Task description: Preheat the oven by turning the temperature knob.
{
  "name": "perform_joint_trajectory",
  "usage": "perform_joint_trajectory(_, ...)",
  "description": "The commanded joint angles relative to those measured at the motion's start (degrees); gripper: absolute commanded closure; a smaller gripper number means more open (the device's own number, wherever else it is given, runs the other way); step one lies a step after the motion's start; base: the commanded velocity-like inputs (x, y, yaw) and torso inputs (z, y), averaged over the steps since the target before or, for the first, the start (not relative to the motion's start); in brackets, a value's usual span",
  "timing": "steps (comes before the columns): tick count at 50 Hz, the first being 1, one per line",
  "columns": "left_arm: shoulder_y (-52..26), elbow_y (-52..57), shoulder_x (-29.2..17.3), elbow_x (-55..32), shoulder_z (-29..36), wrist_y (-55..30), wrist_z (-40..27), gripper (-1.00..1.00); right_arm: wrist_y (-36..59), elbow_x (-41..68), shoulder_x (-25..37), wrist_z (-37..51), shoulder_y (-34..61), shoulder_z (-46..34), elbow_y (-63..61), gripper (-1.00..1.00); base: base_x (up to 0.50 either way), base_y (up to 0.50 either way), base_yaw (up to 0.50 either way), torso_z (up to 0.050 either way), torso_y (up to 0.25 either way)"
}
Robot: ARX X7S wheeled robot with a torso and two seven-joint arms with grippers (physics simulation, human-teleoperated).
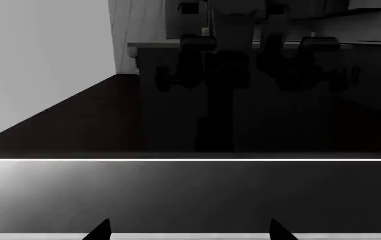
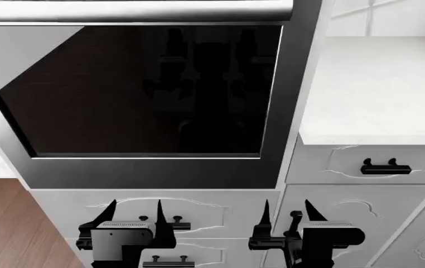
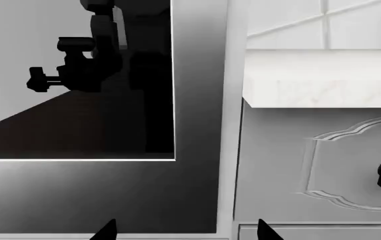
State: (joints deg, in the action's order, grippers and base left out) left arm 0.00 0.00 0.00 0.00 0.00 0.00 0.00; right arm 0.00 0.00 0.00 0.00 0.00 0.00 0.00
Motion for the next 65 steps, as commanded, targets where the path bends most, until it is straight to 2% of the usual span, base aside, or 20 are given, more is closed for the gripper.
perform_joint_trajectory(1, 0.7, 2.0, -1.0, -2.6, 0.9, -0.9, 0.2, -1.0, -0.1, 0.6, 0.8, 1.4, -0.3, -1.3, -0.4, -1.0, 0.0, 0.0, 0.0, 0.0, 0.0)
perform_joint_trajectory(7, -0.8, -0.7, -2.1, -3.4, 2.4, -0.1, -1.2, -1.0, -0.2, 1.4, 2.0, 3.3, 0.3, -2.6, -0.1, -1.0, 0.0, 0.0, 0.0, 0.0, 0.0)
perform_joint_trajectory(16, -0.5, 1.8, -3.3, -3.6, 3.7, 0.8, -2.8, -1.0, 0.6, 1.5, 3.1, 5.8, -0.2, -3.6, -4.0, -1.0, 0.0, 0.0, 0.0, 0.0, 0.0)
perform_joint_trajectory(20, -0.8, 12.9, -4.3, -5.5, 3.5, -0.9, -2.7, -1.0, 5.8, -1.2, 4.1, 8.0, -1.3, -3.8, -18.8, -1.0, 0.0, 0.0, 0.0, 0.0, 0.0)
perform_joint_trajectory(21, -1.8, 20.1, -4.6, -8.7, 2.2, -4.4, -2.8, -1.0, 8.1, -3.7, 4.8, 8.4, -1.2, -4.4, -24.5, -1.0, 0.0, 0.0, 0.0, 0.0, 0.0)
perform_joint_trajectory(26, -6.6, 37.3, -5.5, -13.4, 0.7, -14.4, -5.6, -1.0, 17.0, -5.0, 5.5, 7.6, 2.3, -4.8, -37.7, -1.0, 0.0, 0.0, 0.0, 0.0, 0.0)
perform_joint_trajectory(31, -9.6, 45.2, -6.5, -15.2, -0.2, -20.4, -8.2, -1.0, 23.9, -6.5, 6.4, 7.0, 5.4, -5.3, -47.8, -1.0, 0.0, 0.0, 0.0, 0.0, 0.0)
perform_joint_trajectory(43, -17.0, 52.4, -7.3, -20.8, -3.3, -26.7, -12.4, -1.0, 30.9, -9.6, 7.5, 6.9, 11.7, -7.1, -56.0, -1.0, 0.0, 0.0, 0.0, 0.0, 0.0)
perform_joint_trajectory(49, -16.1, 52.3, -7.5, -21.1, -3.1, -23.9, -11.8, -1.0, 32.1, -10.0, 7.8, 6.8, 11.3, -7.9, -58.6, -1.0, 0.0, -0.25, 0.0, 0.0, 0.0)
perform_joint_trajectory(65, -16.4, 54.3, -9.3, -24.0, -4.4, -25.0, -13.5, -1.0, 31.8, -8.8, 8.1, 6.7, 11.1, -7.8, -58.7, -1.0, 0.0, -0.44, 0.0, 0.0, 0.0)
